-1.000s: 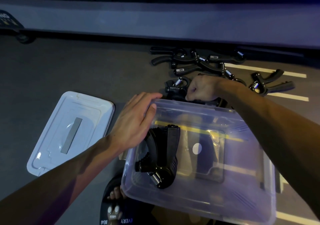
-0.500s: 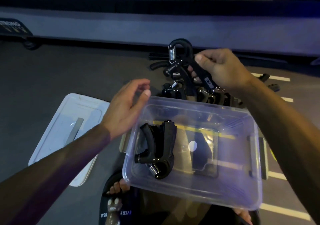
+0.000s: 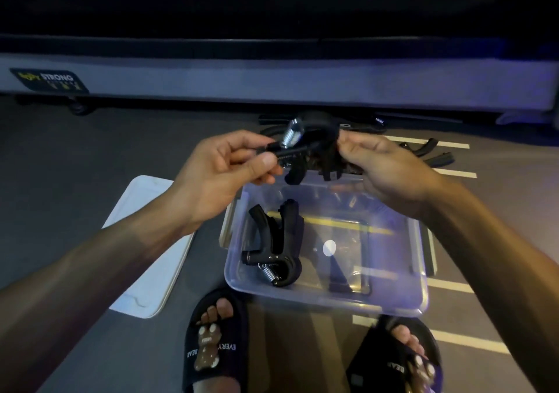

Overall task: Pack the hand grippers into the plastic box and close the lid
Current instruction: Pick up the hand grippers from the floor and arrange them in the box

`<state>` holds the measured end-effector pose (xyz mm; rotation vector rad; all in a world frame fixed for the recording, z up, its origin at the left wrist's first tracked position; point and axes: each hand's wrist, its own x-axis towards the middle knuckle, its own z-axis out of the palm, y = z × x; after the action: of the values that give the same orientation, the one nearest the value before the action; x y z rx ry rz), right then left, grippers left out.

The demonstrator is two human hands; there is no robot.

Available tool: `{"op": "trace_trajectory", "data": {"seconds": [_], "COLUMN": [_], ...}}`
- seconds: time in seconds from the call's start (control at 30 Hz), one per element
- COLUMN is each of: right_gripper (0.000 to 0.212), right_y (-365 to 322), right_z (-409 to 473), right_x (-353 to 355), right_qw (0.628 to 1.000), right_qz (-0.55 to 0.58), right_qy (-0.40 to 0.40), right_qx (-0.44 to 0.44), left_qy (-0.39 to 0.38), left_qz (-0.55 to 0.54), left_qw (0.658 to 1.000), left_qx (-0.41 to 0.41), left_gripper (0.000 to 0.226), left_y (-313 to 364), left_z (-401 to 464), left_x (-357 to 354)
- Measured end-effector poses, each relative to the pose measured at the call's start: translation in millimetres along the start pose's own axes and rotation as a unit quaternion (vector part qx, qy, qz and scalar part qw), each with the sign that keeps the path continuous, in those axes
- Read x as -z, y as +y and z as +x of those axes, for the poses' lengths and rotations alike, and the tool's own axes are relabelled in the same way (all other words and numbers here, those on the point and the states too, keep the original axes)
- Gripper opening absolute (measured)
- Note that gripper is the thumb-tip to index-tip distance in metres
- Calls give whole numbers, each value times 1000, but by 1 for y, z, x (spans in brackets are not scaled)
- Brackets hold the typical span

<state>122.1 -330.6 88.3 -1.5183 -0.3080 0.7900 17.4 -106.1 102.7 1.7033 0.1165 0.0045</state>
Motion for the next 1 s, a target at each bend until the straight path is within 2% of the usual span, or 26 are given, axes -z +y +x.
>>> {"op": "trace_trajectory", "data": {"seconds": [0.07, 0.13, 0.2, 0.27, 0.37, 0.43, 0.57, 0.67, 0.8, 0.9, 1.0], "right_gripper": [46, 40, 24, 15, 28, 27, 10, 16, 22, 22, 25], "right_y": [2, 1, -3, -12, -28, -33, -17, 32, 109, 133, 147], "right_z": [-12, -24, -34, -40, -43, -42, -34, -15, 0, 9, 18], "right_x": [1, 1, 3, 10, 21, 31, 39, 28, 21, 29, 29], "right_qw": [997, 990, 990, 993, 995, 989, 961, 942, 944, 941, 933], "right_qz": [9, 38, 60, 56, -42, -119, -235, -280, -238, -224, -253], "right_qy": [14, 0, -15, 3, 15, 4, -32, -22, -4, 46, 50], "right_qx": [-78, -133, -130, -108, -90, -91, -141, -182, -227, -251, -252], "left_qy": [-12, -37, -59, -87, -168, -205, -235, -233, -209, -169, -163], "left_qz": [42, 87, 109, 150, 272, 344, 454, 496, 510, 488, 466], "left_qw": [998, 994, 989, 981, 943, 912, 854, 830, 823, 846, 863], "left_qx": [-35, -62, -77, -86, -94, -90, -96, -106, -139, -136, -109], "left_gripper": [28, 28, 30, 30, 33, 32, 28, 34, 43, 45, 47], "left_y": [5, 10, 12, 16, 27, 34, 35, 10, -43, -76, -93], "left_z": [-12, -22, -29, -32, -26, -13, 19, 41, 60, 65, 68], "left_x": [-2, -5, -10, -14, -9, 4, 29, 34, 27, 21, 12]}}
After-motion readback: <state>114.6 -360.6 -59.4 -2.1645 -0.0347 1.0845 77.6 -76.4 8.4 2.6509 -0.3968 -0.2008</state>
